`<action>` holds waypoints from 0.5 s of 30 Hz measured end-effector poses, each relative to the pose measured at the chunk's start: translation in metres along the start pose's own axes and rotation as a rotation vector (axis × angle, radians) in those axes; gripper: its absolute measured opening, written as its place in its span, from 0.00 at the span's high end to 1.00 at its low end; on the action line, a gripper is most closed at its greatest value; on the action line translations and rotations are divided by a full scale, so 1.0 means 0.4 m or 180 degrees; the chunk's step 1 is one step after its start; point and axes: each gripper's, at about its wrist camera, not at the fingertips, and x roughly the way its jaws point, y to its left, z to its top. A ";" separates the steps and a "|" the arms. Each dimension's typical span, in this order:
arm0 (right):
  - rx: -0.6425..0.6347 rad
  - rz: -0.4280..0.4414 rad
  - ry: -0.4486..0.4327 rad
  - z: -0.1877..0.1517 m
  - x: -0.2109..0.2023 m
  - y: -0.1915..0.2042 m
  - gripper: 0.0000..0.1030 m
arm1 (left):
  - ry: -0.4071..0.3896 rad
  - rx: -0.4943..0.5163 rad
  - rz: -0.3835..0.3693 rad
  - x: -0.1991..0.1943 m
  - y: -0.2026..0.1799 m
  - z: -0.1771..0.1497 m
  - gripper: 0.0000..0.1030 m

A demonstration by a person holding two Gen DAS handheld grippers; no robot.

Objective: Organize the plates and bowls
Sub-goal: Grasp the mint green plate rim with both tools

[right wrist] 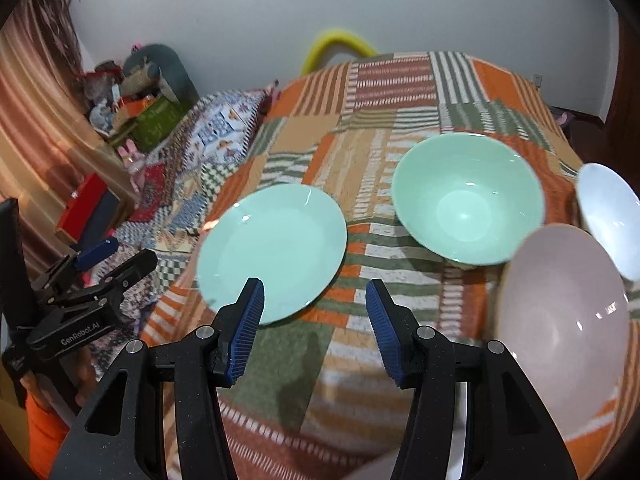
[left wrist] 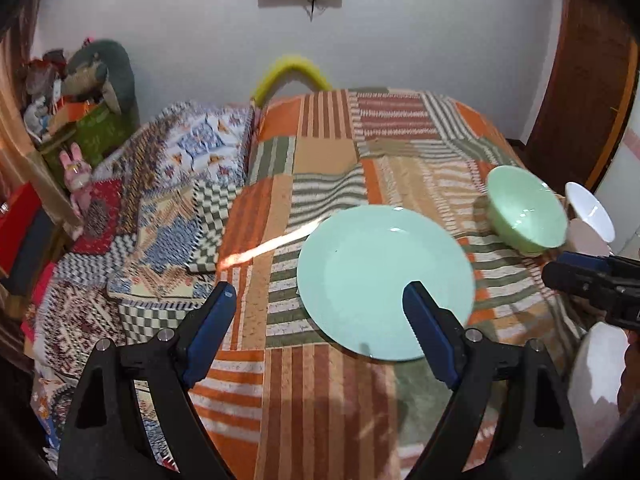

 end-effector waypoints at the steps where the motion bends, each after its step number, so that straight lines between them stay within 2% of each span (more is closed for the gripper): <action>1: -0.0011 -0.0010 0.0041 0.004 0.019 0.001 0.52 | 0.0048 -0.0042 -0.0030 0.028 0.013 0.002 0.17; 10: 0.0044 -0.0098 0.0404 0.019 0.155 -0.010 0.52 | 0.0298 -0.0329 -0.0204 0.201 0.088 0.022 0.17; 13: 0.0034 -0.0167 0.0457 0.017 0.173 -0.016 0.59 | 0.0320 -0.0472 -0.0379 0.236 0.103 0.027 0.25; 15: 0.0089 -0.0151 0.0532 0.021 0.185 -0.023 0.68 | 0.0344 -0.0503 -0.0436 0.256 0.106 0.028 0.31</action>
